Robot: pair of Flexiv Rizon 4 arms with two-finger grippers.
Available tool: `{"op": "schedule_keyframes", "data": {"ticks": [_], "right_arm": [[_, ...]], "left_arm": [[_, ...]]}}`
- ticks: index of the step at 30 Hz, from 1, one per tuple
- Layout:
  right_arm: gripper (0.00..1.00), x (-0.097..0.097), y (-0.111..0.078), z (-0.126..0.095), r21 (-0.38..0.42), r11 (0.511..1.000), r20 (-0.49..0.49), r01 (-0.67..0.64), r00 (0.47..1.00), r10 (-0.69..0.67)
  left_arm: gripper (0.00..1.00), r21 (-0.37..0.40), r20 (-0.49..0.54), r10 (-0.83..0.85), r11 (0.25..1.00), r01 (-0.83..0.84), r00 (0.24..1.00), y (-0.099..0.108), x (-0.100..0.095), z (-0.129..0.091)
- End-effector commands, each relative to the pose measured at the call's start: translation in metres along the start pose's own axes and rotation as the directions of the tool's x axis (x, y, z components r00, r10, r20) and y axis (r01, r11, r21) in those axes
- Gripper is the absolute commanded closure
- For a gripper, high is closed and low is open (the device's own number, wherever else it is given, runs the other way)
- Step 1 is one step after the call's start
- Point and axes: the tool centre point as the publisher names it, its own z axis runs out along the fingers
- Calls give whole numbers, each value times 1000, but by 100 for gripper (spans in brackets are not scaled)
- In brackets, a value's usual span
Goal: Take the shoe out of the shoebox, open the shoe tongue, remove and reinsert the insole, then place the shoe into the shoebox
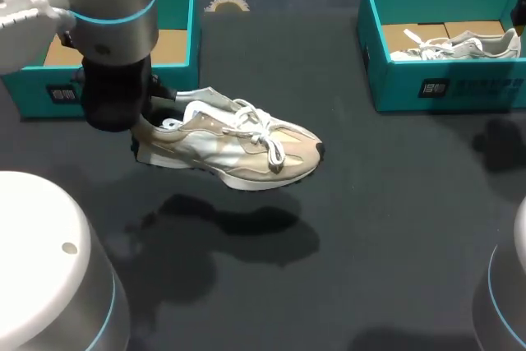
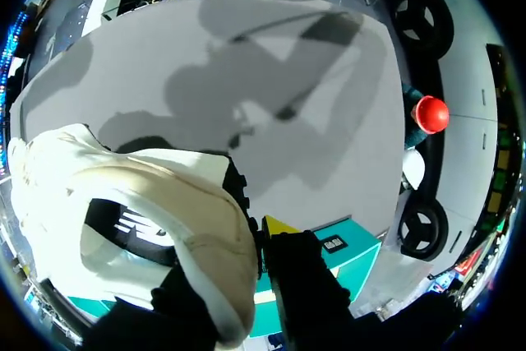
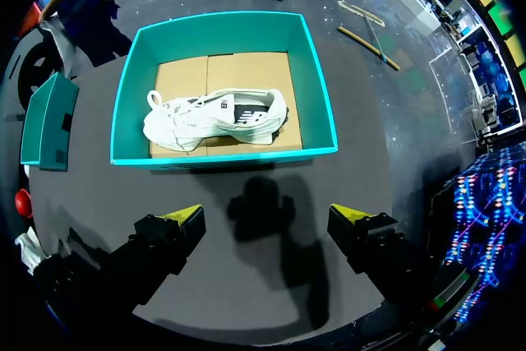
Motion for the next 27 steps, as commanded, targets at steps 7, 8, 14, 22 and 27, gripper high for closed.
{"op": "schedule_keyframes", "data": {"ticks": [7,8,14,22,27], "right_arm": [[0,1,1,0,2,1000,2,-1,1000,1],[0,1,1,0,2,1000,2,-1,1000,1],[0,1,1,0,2,1000,2,-1,1000,1],[0,1,1,0,2,1000,2,-1,1000,1],[0,1,1,0,2,1000,2,-1,1000,1]], "left_arm": [[100,15,-52,-10,1000,11,999,-21,-31,7],[100,19,-62,-15,1000,16,998,-23,-37,10],[100,51,-71,-24,998,28,997,-34,-59,18],[100,51,-71,-24,998,28,997,-34,-59,18],[100,89,-74,-55,994,62,996,-36,-68,33]]}}
